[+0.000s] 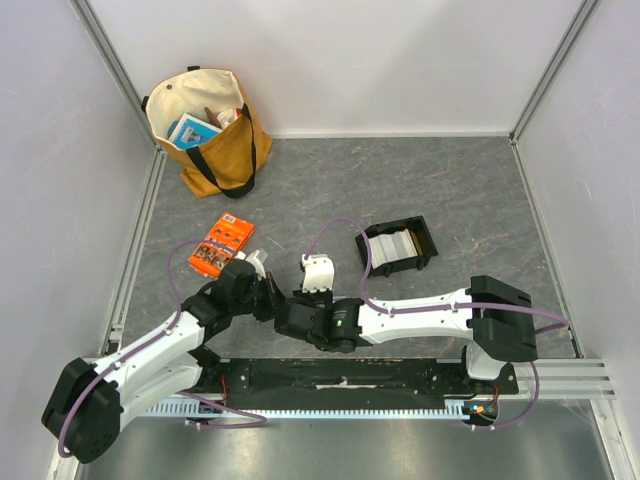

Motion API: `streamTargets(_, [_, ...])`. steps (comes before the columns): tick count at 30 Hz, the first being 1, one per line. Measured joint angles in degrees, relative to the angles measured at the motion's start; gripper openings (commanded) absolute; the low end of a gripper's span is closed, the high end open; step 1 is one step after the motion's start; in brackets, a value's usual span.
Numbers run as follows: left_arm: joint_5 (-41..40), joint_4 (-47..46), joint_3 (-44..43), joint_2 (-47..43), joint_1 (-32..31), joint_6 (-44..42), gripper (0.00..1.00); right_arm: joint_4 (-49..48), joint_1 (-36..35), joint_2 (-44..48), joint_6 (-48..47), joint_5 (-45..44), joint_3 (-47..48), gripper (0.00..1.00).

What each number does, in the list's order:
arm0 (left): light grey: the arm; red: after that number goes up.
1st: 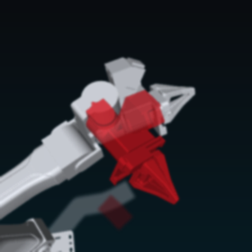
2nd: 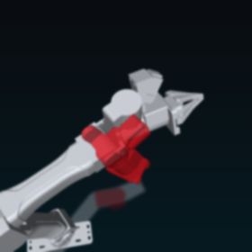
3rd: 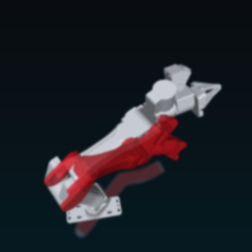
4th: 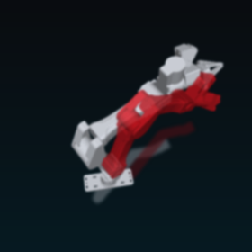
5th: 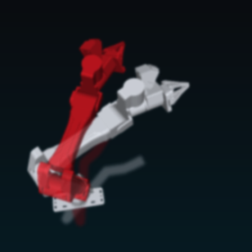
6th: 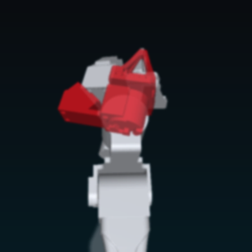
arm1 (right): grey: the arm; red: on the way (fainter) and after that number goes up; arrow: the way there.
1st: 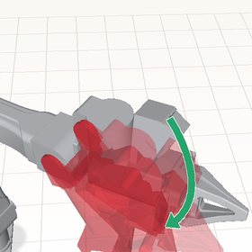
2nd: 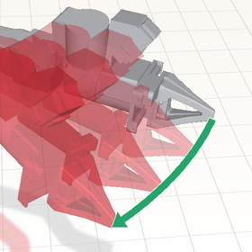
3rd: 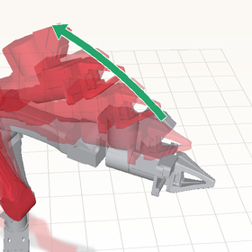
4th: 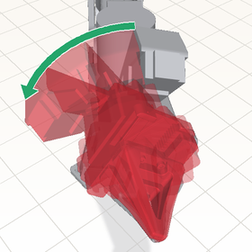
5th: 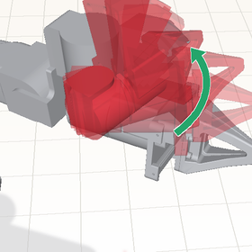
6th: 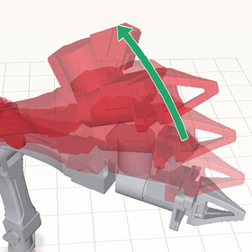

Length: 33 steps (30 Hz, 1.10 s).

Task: Put the credit cards into the card holder
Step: Insert the credit card into the card holder.

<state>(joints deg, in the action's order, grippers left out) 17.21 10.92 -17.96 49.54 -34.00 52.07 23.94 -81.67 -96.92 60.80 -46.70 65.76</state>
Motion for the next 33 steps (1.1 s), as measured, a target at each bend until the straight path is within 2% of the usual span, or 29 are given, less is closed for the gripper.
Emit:
streamTargets(19, [-0.2, 0.0, 0.0, -0.2, 0.0, 0.0, 0.02, 2.2, 0.0, 0.7, 0.0, -1.2, 0.0, 0.00])
streamTargets(33, [-0.3, 0.1, 0.0, 0.4, 0.0, 0.0, 0.02, 7.4, 0.0, 4.0, 2.4, -3.6, -0.9, 0.00])
